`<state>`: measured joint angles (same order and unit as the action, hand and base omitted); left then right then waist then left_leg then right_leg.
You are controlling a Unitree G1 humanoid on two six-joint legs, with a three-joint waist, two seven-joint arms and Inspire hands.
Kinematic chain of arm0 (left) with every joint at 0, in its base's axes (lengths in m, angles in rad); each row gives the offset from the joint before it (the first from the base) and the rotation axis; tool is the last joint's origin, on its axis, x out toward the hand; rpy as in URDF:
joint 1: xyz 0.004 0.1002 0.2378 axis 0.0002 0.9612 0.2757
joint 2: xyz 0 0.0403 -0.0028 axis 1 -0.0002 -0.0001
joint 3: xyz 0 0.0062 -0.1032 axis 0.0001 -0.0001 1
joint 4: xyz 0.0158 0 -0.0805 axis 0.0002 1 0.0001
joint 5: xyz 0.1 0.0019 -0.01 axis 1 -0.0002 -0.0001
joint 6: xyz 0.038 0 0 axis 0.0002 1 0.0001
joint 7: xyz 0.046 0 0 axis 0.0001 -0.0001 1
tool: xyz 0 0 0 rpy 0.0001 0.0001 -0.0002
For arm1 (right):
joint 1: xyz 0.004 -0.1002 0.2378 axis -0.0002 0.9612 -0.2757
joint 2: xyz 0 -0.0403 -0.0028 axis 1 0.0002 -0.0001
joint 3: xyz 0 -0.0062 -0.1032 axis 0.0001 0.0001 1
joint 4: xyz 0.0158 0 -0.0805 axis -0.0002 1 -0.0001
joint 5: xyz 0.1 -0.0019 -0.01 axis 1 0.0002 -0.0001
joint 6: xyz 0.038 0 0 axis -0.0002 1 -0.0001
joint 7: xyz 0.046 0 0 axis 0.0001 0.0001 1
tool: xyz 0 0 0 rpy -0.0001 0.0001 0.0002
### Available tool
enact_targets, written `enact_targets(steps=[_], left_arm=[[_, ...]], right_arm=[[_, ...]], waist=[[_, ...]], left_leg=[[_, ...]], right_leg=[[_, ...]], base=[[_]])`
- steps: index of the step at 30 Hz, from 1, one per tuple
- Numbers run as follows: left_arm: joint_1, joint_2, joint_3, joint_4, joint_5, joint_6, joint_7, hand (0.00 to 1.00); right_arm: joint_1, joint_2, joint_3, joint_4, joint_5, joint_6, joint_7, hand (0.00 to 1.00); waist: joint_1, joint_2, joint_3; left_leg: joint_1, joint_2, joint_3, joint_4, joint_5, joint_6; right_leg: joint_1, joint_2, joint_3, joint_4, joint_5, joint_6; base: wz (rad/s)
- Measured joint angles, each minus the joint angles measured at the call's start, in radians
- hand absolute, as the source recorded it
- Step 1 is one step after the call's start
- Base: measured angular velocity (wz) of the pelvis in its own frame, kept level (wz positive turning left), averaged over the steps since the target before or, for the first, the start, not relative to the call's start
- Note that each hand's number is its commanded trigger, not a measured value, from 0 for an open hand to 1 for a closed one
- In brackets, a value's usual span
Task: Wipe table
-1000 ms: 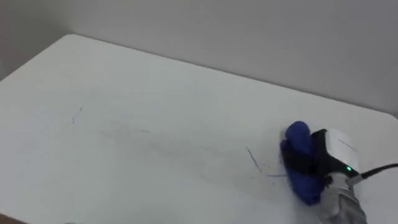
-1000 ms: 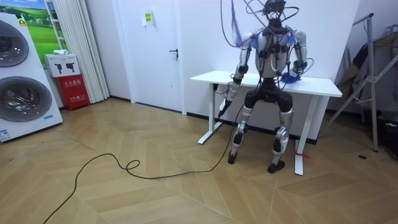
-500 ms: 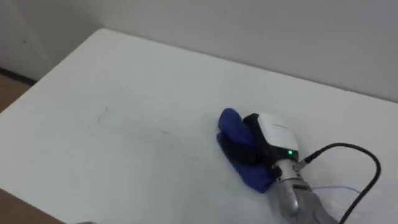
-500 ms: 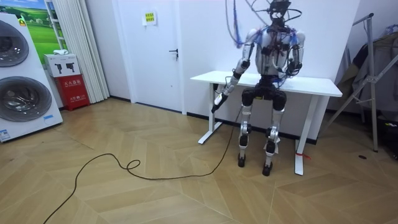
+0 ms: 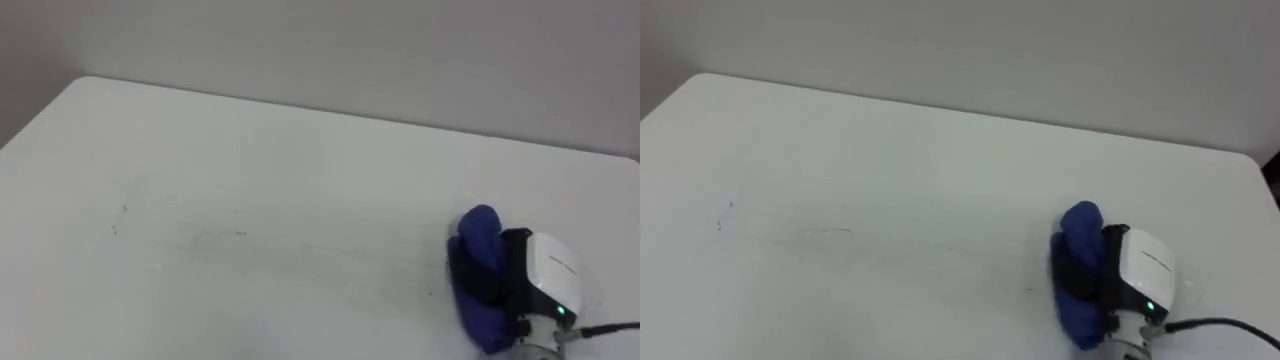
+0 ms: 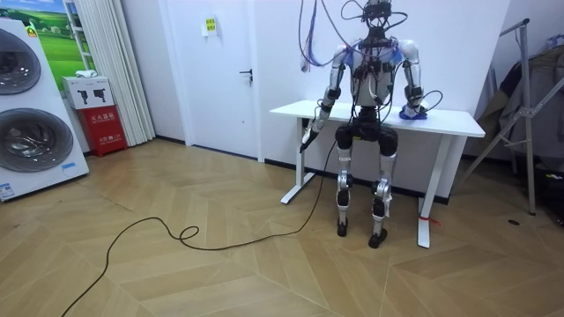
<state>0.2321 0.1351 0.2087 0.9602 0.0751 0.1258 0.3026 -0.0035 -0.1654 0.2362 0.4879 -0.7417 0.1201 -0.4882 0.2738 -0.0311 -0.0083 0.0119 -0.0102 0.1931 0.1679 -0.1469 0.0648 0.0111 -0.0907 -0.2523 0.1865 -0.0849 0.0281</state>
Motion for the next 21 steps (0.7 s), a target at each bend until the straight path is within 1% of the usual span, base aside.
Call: enact_targets(steps=[1, 2, 3, 4, 5, 6, 7, 8, 9, 10, 11, 12, 13, 14, 15, 16, 17, 18, 19, 21], left_arm=[[0.001, 0.000, 0.001, 0.002, -0.006, 0.003, 0.000, 0.00], [0.010, 0.000, 0.002, 0.003, -0.006, 0.010, 0.000, 0.00], [0.013, -0.001, 0.001, 0.001, -0.006, 0.017, 0.000, 0.00], [0.011, -0.002, 0.002, 0.000, -0.006, 0.020, 0.000, 0.00], [0.018, -0.002, 0.003, -0.003, -0.005, 0.024, -0.001, 0.00], [0.041, -0.001, 0.003, -0.006, -0.005, 0.028, -0.001, 0.00], [0.054, -0.001, 0.004, -0.006, -0.005, 0.029, -0.001, 0.00], [0.082, 0.000, 0.006, -0.007, -0.005, 0.036, -0.001, 0.00], [0.103, -0.001, 0.018, -0.007, -0.006, 0.044, -0.002, 0.00], [0.106, -0.002, 0.026, -0.006, -0.006, 0.047, -0.003, 0.00], [0.110, -0.003, 0.036, -0.006, -0.004, 0.048, -0.003, 0.00], [0.115, -0.002, 0.056, -0.006, -0.003, 0.047, -0.003, 0.00], [0.115, 0.000, 0.066, -0.007, -0.001, 0.045, -0.003, 0.00], [0.121, 0.008, 0.074, -0.008, 0.009, 0.038, -0.002, 0.00], [0.123, 0.011, 0.099, -0.010, 0.026, 0.035, -0.001, 0.00], [0.124, 0.014, 0.106, -0.011, 0.028, 0.035, -0.001, 0.00], [0.130, 0.026, 0.108, -0.011, 0.027, 0.035, -0.001, 0.00], [0.130, 0.034, 0.127, -0.011, 0.027, 0.033, -0.001, 0.00], [0.127, 0.037, 0.139, -0.013, 0.028, 0.030, -0.001, 0.00], [0.127, 0.053, 0.153, -0.021, 0.040, 0.017, -0.001, 0.00]], right_arm=[[-0.033, 0.000, 0.032, 0.000, -0.008, 0.012, 0.032, 1.00], [-0.087, 0.000, 0.079, -0.004, -0.020, 0.018, 0.092, 1.00], [-0.120, 0.004, 0.121, -0.023, -0.032, 0.024, 0.144, 1.00], [-0.134, 0.006, 0.138, -0.031, -0.037, 0.025, 0.164, 1.00], [-0.155, 0.015, 0.146, -0.037, -0.055, 0.016, 0.199, 1.00], [-0.161, 0.019, 0.146, -0.036, -0.072, 0.007, 0.212, 1.00], [-0.160, 0.018, 0.145, -0.031, -0.076, 0.007, 0.216, 1.00], [-0.147, 0.016, 0.130, -0.019, -0.074, -0.004, 0.213, 1.00], [-0.109, 0.016, 0.110, -0.019, -0.070, -0.028, 0.194, 1.00], [-0.099, 0.017, 0.096, -0.014, -0.070, -0.044, 0.180, 1.00], [-0.084, 0.016, 0.061, 0.018, -0.060, -0.094, 0.141, 1.00], [-0.046, 0.013, 0.014, 0.028, -0.053, -0.134, 0.105, 1.00], [-0.014, 0.012, -0.014, 0.027, -0.047, -0.150, 0.081, 1.00], [0.064, 0.007, -0.070, 0.020, -0.041, -0.182, 0.020, 1.00], [0.133, -0.009, -0.116, 0.019, -0.017, -0.212, -0.044, 1.00], [0.165, -0.022, -0.137, 0.019, -0.003, -0.224, -0.072, 1.00], [0.226, -0.048, -0.179, 0.021, 0.016, -0.239, -0.116, 1.00], [0.278, -0.064, -0.225, 0.035, 0.037, -0.249, -0.158, 1.00], [0.295, -0.068, -0.248, 0.049, 0.040, -0.255, -0.176, 1.00], [0.317, -0.074, -0.323, 0.104, 0.057, -0.263, -0.210, 1.00]], waist=[[0.012, -0.002, 0.0013], [0.027, -0.006, 0.0023], [0.035, -0.012, 0.0046], [0.038, -0.014, 0.0058], [0.040, -0.017, 0.0076], [0.045, -0.016, 0.0082], [0.049, -0.015, 0.0086], [0.046, -0.013, 0.0115], [0.032, -0.012, 0.0121], [0.027, -0.010, 0.0163], [0.014, -0.007, 0.0262], [-0.006, -0.004, 0.0261], [-0.019, -0.002, 0.0244], [-0.037, -0.001, 0.0229], [-0.059, 0.001, 0.0215], [-0.075, 0.003, 0.0199], [-0.096, 0.003, 0.0122], [-0.108, 0.002, -0.0014], [-0.115, 0.002, -0.0055], [-0.149, 0.001, -0.0063]], left_leg=[[-0.002, 0.000, -0.010, 0.001, 0.000, -0.001], [-0.007, 0.000, -0.032, 0.001, 0.002, -0.003], [-0.014, 0.000, -0.048, 0.001, 0.003, -0.004], [-0.018, -0.001, -0.061, 0.002, 0.004, -0.006], [-0.020, -0.002, -0.078, 0.002, 0.011, -0.016], [-0.020, -0.003, -0.093, -0.001, 0.013, -0.016], [-0.018, -0.003, -0.096, -0.001, 0.015, -0.012], [-0.013, -0.005, -0.109, 0.001, 0.015, -0.012], [-0.009, -0.008, -0.125, 0.002, 0.015, -0.011], [-0.006, -0.008, -0.130, 0.001, 0.014, -0.011], [-0.001, -0.011, -0.137, -0.001, 0.015, -0.011], [-0.001, -0.018, -0.150, -0.001, 0.015, -0.010], [-0.001, -0.022, -0.155, 0.000, 0.015, -0.009], [0.010, -0.028, -0.158, 0.000, 0.012, -0.010], [0.016, -0.030, -0.158, 0.000, 0.009, -0.006], [0.018, -0.032, -0.159, 0.003, 0.007, -0.004], [0.019, -0.035, -0.160, 0.005, 0.005, 0.000], [0.020, -0.036, -0.154, 0.004, 0.003, 0.003], [0.023, -0.036, -0.152, 0.004, 0.002, 0.004], [0.046, -0.039, -0.145, 0.004, -0.002, 0.009]], right_leg=[[-0.004, 0.005, 0.000, -0.001, 0.003, -0.003], [-0.007, 0.012, -0.004, -0.002, 0.004, -0.006], [-0.009, 0.012, -0.019, -0.002, -0.001, -0.012], [-0.010, 0.012, -0.029, -0.004, -0.004, -0.013], [-0.010, 0.009, -0.053, -0.005, -0.012, -0.015], [-0.005, 0.007, -0.069, -0.004, -0.017, -0.014], [-0.001, 0.006, -0.078, -0.004, -0.020, -0.014], [0.014, 0.006, -0.093, -0.013, -0.021, -0.012], [0.030, 0.006, -0.110, -0.021, -0.024, -0.008], [0.034, 0.005, -0.114, -0.022, -0.024, -0.008], [0.045, 0.004, -0.120, -0.029, -0.024, -0.007], [0.057, 0.000, -0.129, -0.042, -0.026, -0.004], [0.064, -0.003, -0.135, -0.049, -0.028, -0.001], [0.075, -0.013, -0.133, -0.050, -0.038, 0.009], [0.084, -0.016, -0.135, -0.050, -0.050, 0.023], [0.088, -0.017, -0.135, -0.050, -0.050, 0.024], [0.091, -0.020, -0.130, -0.047, -0.051, 0.025], [0.090, -0.018, -0.123, -0.046, -0.050, 0.026], [0.091, -0.016, -0.117, -0.046, -0.050, 0.026], [0.108, -0.015, -0.093, -0.046, -0.046, 0.030]], base=[[-0.38], [0.08], [0.29], [0.56], [0.58], [0.50], [0.37], [0.35], [0.35], [0.31], [0.26], [0.32], [0.33], [0.18], [0.09], [0.00], [-0.08], [-0.13], [-0.22], [-0.19]])
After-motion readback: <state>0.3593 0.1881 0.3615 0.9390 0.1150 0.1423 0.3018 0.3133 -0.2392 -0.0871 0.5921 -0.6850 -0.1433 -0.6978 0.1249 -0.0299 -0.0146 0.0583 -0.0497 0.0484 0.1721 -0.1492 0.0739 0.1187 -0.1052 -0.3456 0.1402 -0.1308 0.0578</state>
